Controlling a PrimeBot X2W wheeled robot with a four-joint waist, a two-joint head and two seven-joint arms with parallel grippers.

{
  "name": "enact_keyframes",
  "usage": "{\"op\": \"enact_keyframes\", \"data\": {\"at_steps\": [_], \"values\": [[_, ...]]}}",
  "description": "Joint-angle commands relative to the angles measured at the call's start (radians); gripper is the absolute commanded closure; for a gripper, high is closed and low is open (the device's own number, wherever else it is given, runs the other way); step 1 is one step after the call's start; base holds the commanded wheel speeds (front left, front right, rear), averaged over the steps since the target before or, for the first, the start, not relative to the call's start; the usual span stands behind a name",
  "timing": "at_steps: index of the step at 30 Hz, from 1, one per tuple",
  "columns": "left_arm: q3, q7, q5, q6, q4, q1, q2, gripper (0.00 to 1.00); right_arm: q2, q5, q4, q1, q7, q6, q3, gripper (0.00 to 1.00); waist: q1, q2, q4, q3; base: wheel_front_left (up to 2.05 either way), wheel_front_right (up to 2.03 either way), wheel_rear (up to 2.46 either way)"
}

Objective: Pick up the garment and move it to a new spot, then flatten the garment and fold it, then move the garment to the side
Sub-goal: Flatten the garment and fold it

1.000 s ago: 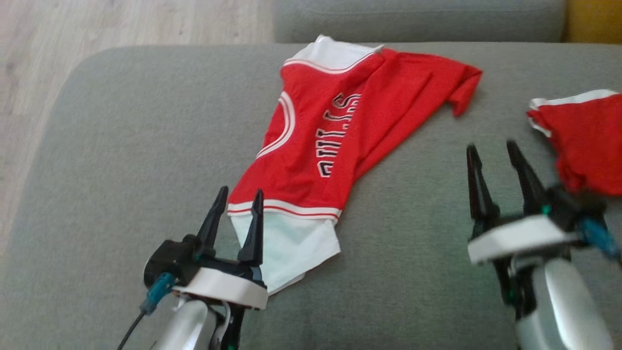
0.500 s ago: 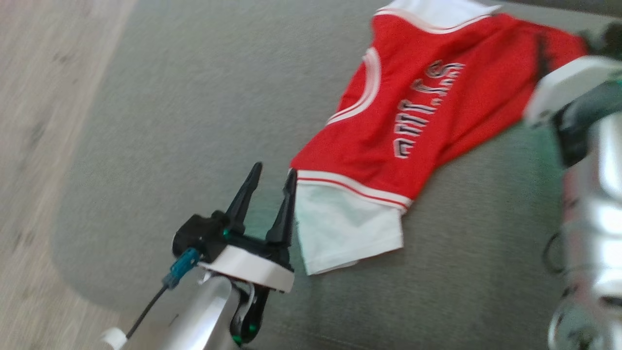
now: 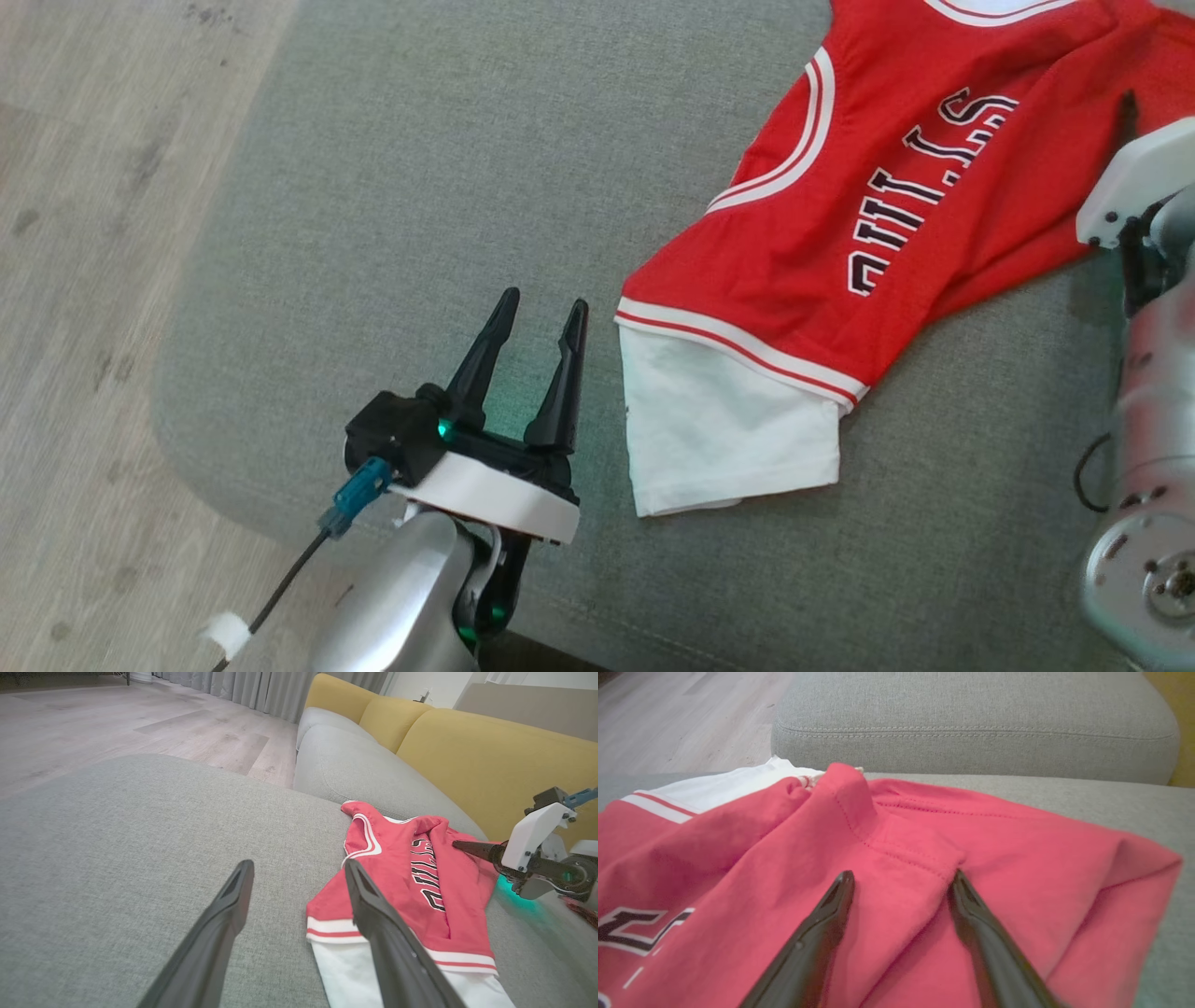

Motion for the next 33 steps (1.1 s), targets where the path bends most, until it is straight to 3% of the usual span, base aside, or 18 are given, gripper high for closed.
{"op": "enact_keyframes", "data": {"at_steps": [1, 2, 3, 9, 13, 19, 23, 26, 30, 33], "values": [[0.026, -0.010, 0.000, 0.007, -0.022, -0.027, 0.005, 0.00, 0.018, -0.016, -0.013, -0.050, -0.017, 0.007, 0.012, 0.00, 0.0001, 0.0000, -0.003, 0.001, 0.00, 0.00, 0.00], [0.026, -0.010, 0.000, 0.008, -0.022, -0.029, 0.005, 0.00, 0.020, -0.024, -0.004, -0.056, -0.026, 0.007, 0.002, 0.33, 0.0001, 0.0000, -0.006, 0.001, 0.00, 0.00, 0.00], [0.026, -0.010, 0.000, 0.008, -0.022, -0.030, 0.005, 0.00, 0.022, -0.033, 0.004, -0.062, -0.037, 0.007, -0.006, 1.00, 0.0001, 0.0000, -0.009, 0.001, 0.00, 0.00, 0.00], [0.037, -0.010, 0.010, 0.009, -0.015, -0.028, 0.005, 0.00, 0.029, -0.055, 0.056, -0.084, -0.111, 0.007, -0.025, 1.00, 0.0001, 0.0000, -0.040, -0.015, 0.00, 0.00, 0.00], [0.058, -0.010, 0.023, 0.006, -0.006, -0.020, 0.005, 0.00, 0.035, -0.048, 0.097, -0.086, -0.215, 0.007, -0.013, 1.00, 0.0001, 0.0000, -0.084, -0.053, 0.00, 0.00, 0.00], [0.114, -0.010, 0.056, 0.001, 0.018, 0.017, 0.005, 0.00, 0.039, 0.089, 0.235, -0.042, -0.348, 0.007, 0.032, 1.00, 0.0001, 0.0000, -0.185, -0.157, 0.00, 0.00, 0.00], [0.162, -0.010, 0.074, 0.000, 0.021, 0.051, 0.010, 0.00, 0.039, 0.209, 0.261, 0.005, -0.365, 0.007, 0.151, 1.00, 0.0001, 0.0000, -0.268, -0.224, 0.00, 0.00, 0.00], [0.201, -0.010, 0.081, 0.002, 0.018, 0.084, 0.024, 0.00, 0.040, 0.368, 0.204, 0.077, -0.365, 0.007, 0.321, 1.00, 0.0001, 0.0000, -0.343, -0.269, 0.00, 0.00, 0.00], [0.239, -0.010, 0.086, 0.002, 0.011, 0.132, 0.037, 0.00, 0.040, 0.574, 0.047, 0.287, -0.366, 0.007, 0.570, 1.00, 0.0001, 0.0000, -0.428, -0.315, 0.00, 0.00, 0.00], [0.255, -0.010, 0.092, 0.006, -0.001, 0.152, 0.039, 0.00, 0.040, 0.616, -0.107, 0.446, -0.366, 0.007, 0.625, 1.00, 0.0001, 0.0000, -0.470, -0.328, 0.00, 0.00, 0.00]]}}
